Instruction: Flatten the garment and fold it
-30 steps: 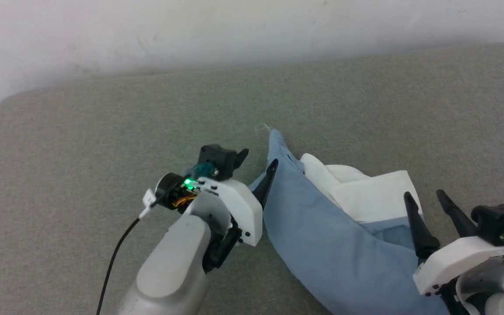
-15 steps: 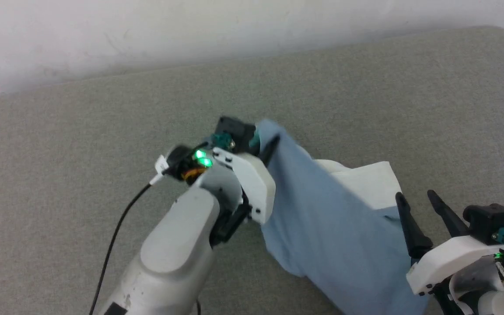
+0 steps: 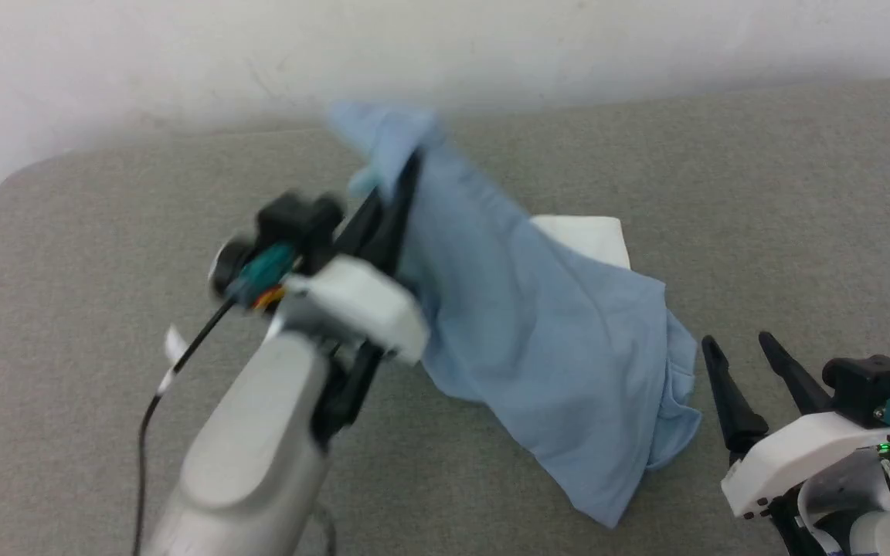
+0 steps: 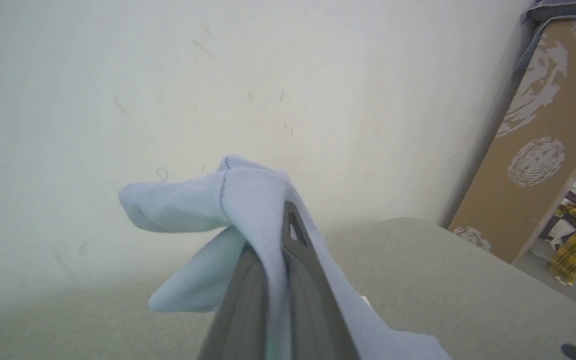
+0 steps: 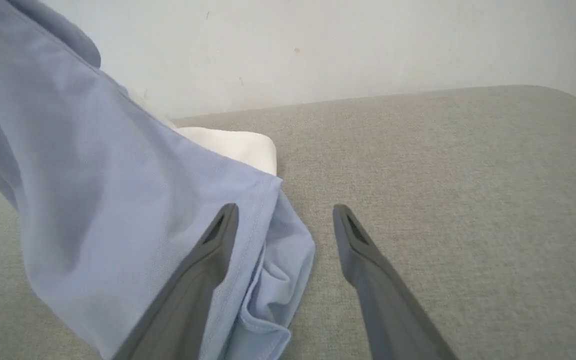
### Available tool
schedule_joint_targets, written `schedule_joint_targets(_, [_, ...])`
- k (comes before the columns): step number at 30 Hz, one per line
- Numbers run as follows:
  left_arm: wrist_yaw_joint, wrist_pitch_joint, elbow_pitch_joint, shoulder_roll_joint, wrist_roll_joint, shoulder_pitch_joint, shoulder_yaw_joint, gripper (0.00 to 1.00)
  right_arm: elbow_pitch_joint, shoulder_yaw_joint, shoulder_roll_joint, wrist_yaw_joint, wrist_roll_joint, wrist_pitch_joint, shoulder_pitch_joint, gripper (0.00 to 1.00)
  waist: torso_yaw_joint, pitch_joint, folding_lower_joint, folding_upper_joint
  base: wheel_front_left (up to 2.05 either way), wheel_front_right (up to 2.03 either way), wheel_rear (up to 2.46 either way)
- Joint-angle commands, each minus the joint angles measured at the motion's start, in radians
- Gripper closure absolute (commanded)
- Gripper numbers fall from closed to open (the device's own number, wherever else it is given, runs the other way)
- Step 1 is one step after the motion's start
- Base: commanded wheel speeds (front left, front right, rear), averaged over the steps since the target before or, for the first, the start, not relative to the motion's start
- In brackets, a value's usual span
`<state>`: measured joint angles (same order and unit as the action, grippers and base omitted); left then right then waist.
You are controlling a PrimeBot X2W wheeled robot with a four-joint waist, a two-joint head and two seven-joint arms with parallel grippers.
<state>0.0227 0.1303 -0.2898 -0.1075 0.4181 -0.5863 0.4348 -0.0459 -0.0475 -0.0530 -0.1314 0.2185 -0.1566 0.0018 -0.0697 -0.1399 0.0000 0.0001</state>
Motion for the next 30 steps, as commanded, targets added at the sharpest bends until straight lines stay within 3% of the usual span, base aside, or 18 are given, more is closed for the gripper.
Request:
schedule_joint_targets(1, [0.014, -0.011, 0.007, -0.033, 0.008, 0.061, -0.014, 1.00, -0.005, 0.001, 0.003, 0.001, -0.003, -0.003, -0.005, 0.00, 0.022, 0.011, 0.0000, -0.0001, 0.00, 0.00, 0.00])
schedule_joint_targets(6, [0.080, -0.110, 0.068, -0.139, 0.066, 0.323, -0.071, 1.00, -0.018, -0.002, 0.003, 0.001, -0.012, -0.020, 0.004, 0.00, 0.062, 0.012, 0.0000, -0.0001, 0.00, 0.00, 0.00])
schedule_joint_targets(10, [0.102, -0.244, 0.096, -0.189, 0.124, 0.484, -0.077, 1.00, -0.026, -0.005, 0.003, 0.001, -0.021, -0.039, 0.006, 0.00, 0.098, 0.010, 0.0000, -0.0001, 0.00, 0.00, 0.00])
schedule_joint_targets(11, [0.104, -0.283, 0.105, -0.192, 0.143, 0.514, -0.072, 0.89, -0.027, -0.005, 0.003, 0.001, -0.021, -0.046, 0.007, 0.00, 0.107, 0.010, 0.0000, -0.0001, 0.00, 0.00, 0.00])
schedule_joint_targets(12, [0.103, -0.321, 0.118, -0.195, 0.158, 0.538, -0.065, 0.66, -0.029, -0.004, 0.003, 0.001, -0.024, -0.055, 0.009, 0.00, 0.117, 0.009, 0.0000, -0.0001, 0.00, 0.00, 0.00])
schedule_joint_targets(13, [0.102, -0.349, 0.134, -0.198, 0.172, 0.555, -0.060, 0.00, -0.031, -0.003, 0.003, 0.001, -0.027, -0.064, 0.010, 0.00, 0.125, 0.007, 0.0000, -0.0001, 0.00, 0.00, 0.00])
schedule_joint_targets(17, [0.126, -0.310, 0.200, -0.187, 0.185, 0.571, -0.091, 0.00, -0.038, 0.017, 0.003, 0.001, -0.050, -0.092, -0.009, 0.00, 0.151, -0.001, 0.0000, -0.0001, 0.00, 0.00, 0.00])
schedule_joint_targets(22, [0.143, -0.068, 0.235, -0.160, 0.128, 0.519, -0.153, 0.00, -0.011, 0.072, -0.005, 0.001, -0.076, -0.110, -0.118, 0.00, 0.162, -0.030, 0.0000, -0.0001, 0.00, 0.00, 0.00])
schedule_joint_targets(25, [0.154, 0.064, 0.222, -0.144, 0.081, 0.477, -0.172, 0.00, 0.063, 0.109, -0.025, 0.001, -0.069, -0.148, -0.227, 0.00, 0.168, -0.059, 0.0000, -0.0001, 0.00, 0.00, 0.00])
schedule_joint_targets(30, [0.171, 0.125, 0.211, -0.112, -0.003, 0.412, -0.175, 0.00, 0.260, 0.159, -0.061, 0.001, -0.022, -0.297, -0.427, 0.00, 0.194, -0.115, 0.0000, -0.0001, 0.00, 0.00, 0.00])
